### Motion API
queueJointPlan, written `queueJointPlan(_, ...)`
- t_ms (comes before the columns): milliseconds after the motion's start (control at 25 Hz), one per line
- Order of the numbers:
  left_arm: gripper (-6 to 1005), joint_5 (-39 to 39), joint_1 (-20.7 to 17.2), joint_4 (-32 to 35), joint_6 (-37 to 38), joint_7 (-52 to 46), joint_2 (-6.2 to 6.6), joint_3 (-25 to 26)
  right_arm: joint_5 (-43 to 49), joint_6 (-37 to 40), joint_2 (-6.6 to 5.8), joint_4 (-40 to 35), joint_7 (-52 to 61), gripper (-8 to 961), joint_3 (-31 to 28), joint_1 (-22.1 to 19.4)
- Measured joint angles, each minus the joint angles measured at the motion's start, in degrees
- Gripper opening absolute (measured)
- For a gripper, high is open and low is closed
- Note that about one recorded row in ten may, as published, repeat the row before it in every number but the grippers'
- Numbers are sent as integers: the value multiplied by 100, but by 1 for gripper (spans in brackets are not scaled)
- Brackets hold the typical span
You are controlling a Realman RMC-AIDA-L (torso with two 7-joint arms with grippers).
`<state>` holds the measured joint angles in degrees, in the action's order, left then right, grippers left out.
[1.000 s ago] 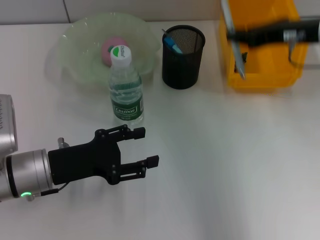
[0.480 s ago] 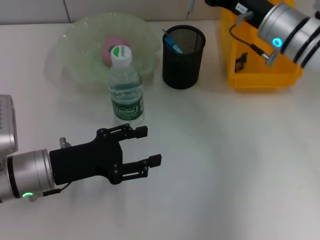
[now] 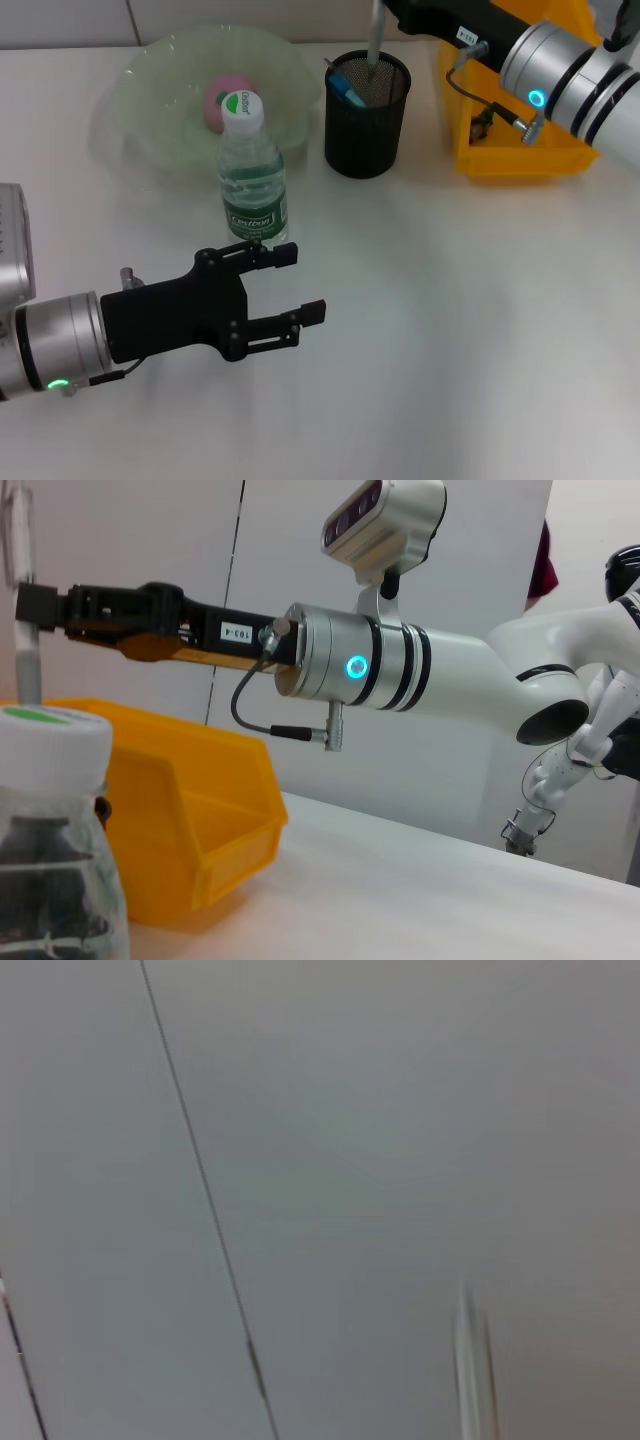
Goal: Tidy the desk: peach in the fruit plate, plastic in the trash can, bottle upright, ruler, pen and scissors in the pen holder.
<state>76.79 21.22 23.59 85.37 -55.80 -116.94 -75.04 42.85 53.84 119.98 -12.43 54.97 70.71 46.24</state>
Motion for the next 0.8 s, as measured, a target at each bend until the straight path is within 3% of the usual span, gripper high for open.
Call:
queueJointPlan(80,757,-4,-1,8,4,4,-3,-1,-7,-64,-1,0,12,133,1,-2)
queueJointPlan(320,758,-7,-8,16,9,7,-4,-2,3,76,-13,-55,189,347,0,-67)
queueJointPlan(480,758,-8,-34,15,86,8,-2,53,113,598,-68,-375,470,545,10,-382)
queueJointPlan(600,757,-5,-65,-3,225,6,21,180,597,1087,-87,-1092,928,628,16,-962)
queueJointPlan(640,757,1,-76,-10,293,3,31,247,1067,1455,-93,-1769,1337,645,-22,-1516)
queueJointPlan(680,757,8,-93,-10,351,-2,49,298,1067,1455,-93,-1769,1337,662,-22,-1516)
queueJointPlan(800,757,19,-177,-3,504,-32,127,400,1645,2334,-146,-2497,1651,713,-179,-2269)
